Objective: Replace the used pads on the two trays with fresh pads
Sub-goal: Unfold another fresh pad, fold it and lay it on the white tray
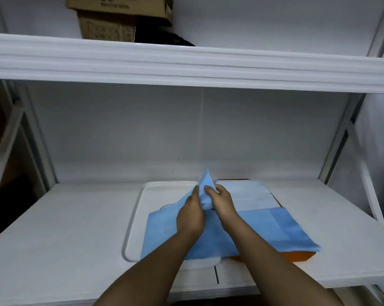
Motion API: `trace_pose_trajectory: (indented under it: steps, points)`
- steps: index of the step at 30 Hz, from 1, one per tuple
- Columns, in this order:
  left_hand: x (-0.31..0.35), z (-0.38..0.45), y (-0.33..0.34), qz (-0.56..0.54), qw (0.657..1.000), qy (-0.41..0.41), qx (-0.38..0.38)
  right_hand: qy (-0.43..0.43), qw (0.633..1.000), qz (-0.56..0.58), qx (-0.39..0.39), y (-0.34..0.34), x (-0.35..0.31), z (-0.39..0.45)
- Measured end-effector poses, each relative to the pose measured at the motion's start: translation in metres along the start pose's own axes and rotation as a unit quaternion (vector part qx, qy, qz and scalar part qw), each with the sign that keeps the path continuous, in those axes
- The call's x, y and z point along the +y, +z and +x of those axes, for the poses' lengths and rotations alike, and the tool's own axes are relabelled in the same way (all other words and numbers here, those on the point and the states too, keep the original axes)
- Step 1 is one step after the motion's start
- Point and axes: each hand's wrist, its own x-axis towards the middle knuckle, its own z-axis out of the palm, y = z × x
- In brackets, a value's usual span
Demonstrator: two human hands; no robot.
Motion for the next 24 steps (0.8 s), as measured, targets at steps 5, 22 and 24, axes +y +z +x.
trace_pose_trajectory:
  steps: [5, 22, 24]
  points:
    - [-0.008, 0.003, -0.044, -0.069, 0.987, -0.090, 0.112, -0.004, 0.995, 0.065, -0.079, 0.031, -0.017, -0.019]
    - [-0.090, -0.005, -0.171, -0.157, 0.966, -0.122, 0.168, -0.165, 0.899, -0.383, -0.136, 0.175, 0.025, -0.060]
    - [-0.103, -0.007, -0.184, -0.168, 0.965, -0.119, 0.162, -0.175, 0.887, -0.410, -0.121, 0.187, 0.030, -0.062]
